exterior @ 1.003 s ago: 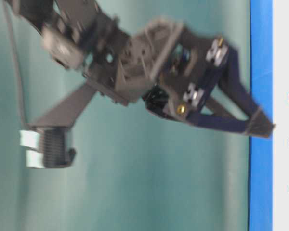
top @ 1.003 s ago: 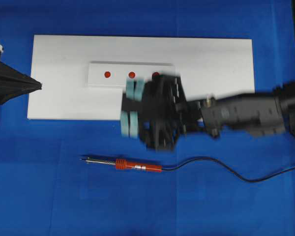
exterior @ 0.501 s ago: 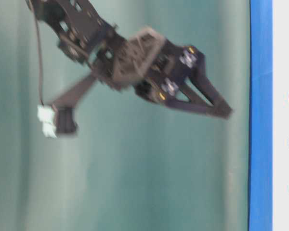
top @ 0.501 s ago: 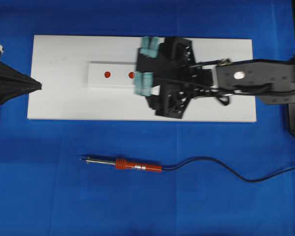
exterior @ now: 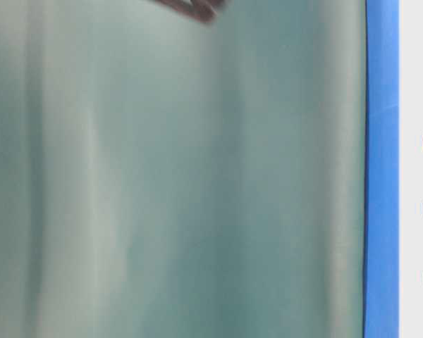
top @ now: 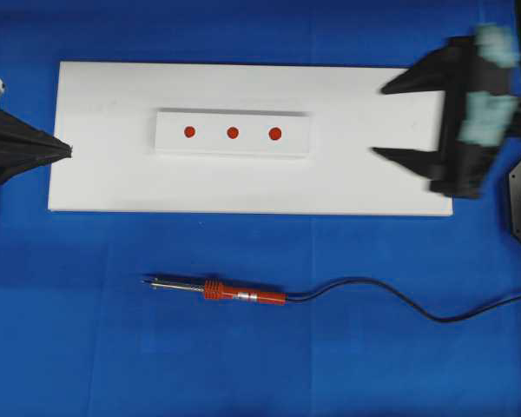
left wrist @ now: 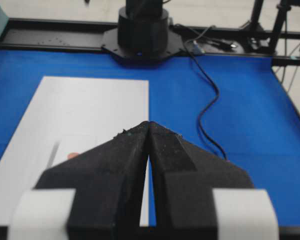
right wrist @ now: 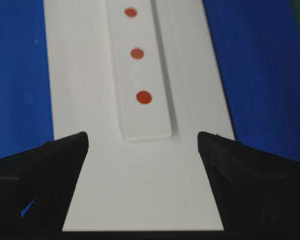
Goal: Touch the tip of the soldering iron to the mark.
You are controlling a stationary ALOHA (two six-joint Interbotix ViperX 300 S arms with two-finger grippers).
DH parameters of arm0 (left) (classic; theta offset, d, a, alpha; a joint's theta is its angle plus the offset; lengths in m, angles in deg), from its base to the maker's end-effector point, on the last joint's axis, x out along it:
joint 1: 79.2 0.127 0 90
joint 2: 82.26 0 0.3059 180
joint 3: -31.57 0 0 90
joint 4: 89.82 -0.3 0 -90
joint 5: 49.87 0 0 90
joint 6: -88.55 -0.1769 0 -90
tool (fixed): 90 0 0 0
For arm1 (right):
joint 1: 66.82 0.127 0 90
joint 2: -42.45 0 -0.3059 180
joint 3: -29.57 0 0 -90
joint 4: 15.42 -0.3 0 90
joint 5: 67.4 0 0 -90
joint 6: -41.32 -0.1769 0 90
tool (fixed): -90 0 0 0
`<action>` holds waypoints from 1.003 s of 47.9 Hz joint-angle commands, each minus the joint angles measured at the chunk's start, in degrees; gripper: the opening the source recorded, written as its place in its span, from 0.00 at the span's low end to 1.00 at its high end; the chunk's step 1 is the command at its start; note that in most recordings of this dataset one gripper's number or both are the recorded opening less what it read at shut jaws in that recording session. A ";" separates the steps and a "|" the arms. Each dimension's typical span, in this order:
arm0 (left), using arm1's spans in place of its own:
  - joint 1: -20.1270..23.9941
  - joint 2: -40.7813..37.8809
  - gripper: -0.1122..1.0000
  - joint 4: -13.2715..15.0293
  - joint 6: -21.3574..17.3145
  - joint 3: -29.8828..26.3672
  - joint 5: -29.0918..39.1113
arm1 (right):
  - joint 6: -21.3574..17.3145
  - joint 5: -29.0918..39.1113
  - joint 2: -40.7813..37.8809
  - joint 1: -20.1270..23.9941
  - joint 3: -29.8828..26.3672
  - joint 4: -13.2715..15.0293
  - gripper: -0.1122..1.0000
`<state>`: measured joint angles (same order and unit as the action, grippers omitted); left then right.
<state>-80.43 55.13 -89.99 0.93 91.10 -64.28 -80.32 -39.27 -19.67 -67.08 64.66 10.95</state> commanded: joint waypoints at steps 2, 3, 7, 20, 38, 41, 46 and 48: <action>0.00 -0.18 0.10 0.00 0.00 -0.88 -0.53 | 0.09 -0.62 7.47 -0.09 3.34 0.26 0.89; 0.00 -0.18 0.10 0.00 0.00 -0.88 -0.53 | 0.09 -0.70 8.79 -0.09 4.22 0.26 0.89; 0.00 -0.18 0.10 0.00 0.00 -0.88 -0.53 | 0.09 -1.49 13.62 -0.09 7.47 0.35 0.89; 0.00 -0.26 0.10 0.00 0.00 -0.79 -0.62 | 0.00 -5.89 23.91 -0.09 16.61 0.26 0.89; 0.00 -0.18 0.10 0.00 0.09 -0.79 -0.70 | -1.05 -14.33 24.70 -0.97 22.94 -0.18 0.88; -0.09 -0.18 0.10 0.00 0.09 -0.79 -0.79 | -1.41 -15.12 24.35 -1.41 23.38 -0.18 0.88; 0.00 -0.26 0.10 0.00 0.09 -0.79 -0.70 | -1.76 -15.82 23.82 -1.76 23.73 -0.26 0.87; 0.00 -0.26 0.10 0.00 0.09 -0.79 -0.70 | -1.85 -15.82 23.64 -1.76 23.73 -0.26 0.87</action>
<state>-80.34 55.22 -89.99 0.93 91.01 -64.46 -81.99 -54.30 4.85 -68.66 89.01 10.86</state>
